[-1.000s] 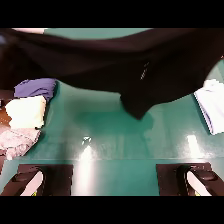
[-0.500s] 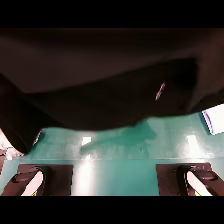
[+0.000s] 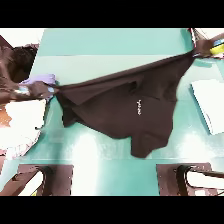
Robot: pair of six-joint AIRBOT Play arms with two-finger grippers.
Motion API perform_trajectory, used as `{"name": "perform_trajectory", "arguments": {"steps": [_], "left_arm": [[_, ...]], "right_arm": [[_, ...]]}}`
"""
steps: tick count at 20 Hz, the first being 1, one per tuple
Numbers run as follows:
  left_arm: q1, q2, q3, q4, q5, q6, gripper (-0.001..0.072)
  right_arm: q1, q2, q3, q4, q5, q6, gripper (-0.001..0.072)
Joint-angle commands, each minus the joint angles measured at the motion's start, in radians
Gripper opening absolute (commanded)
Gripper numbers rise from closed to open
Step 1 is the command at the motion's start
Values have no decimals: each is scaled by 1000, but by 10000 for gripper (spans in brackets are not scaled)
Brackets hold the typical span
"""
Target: Fold the shirts.
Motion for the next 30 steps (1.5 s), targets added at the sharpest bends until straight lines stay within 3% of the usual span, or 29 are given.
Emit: {"name": "perform_trajectory", "arguments": {"steps": [1,4,5,6,7,8,10,12,14,17,24,30], "left_arm": [[1,-193,-116,-40,257,123,33],[1,-400,32,-147,256,182,33],[1,-456,94,-159,238,182,63],[1,-503,155,-159,215,177,337],[2,-535,207,-156,183,174,522],[4,-553,251,-141,142,170,530],[3,-555,330,-44,27,170,530],[3,-555,372,85,-100,162,530],[3,-558,363,220,-168,116,531],[3,-558,313,359,-162,80,531],[3,-641,281,365,-166,80,531],[3,-645,280,439,-258,81,531]], "right_arm": [[6,-151,-103,0,-175,13,14],[7,-199,-107,0,-280,33,16],[7,-200,-107,1,-318,50,29],[7,-198,-104,0,-340,53,203],[0,-198,-89,0,-333,53,480],[-10,-198,-68,0,-304,53,515],[-35,-197,-11,11,-167,44,506],[-69,-197,16,110,11,-40,339],[-99,-175,-28,205,107,-75,338],[-124,-101,-182,235,77,-105,338],[-134,101,-539,235,-11,-142,338],[-134,185,-659,235,-64,-150,338]]}}
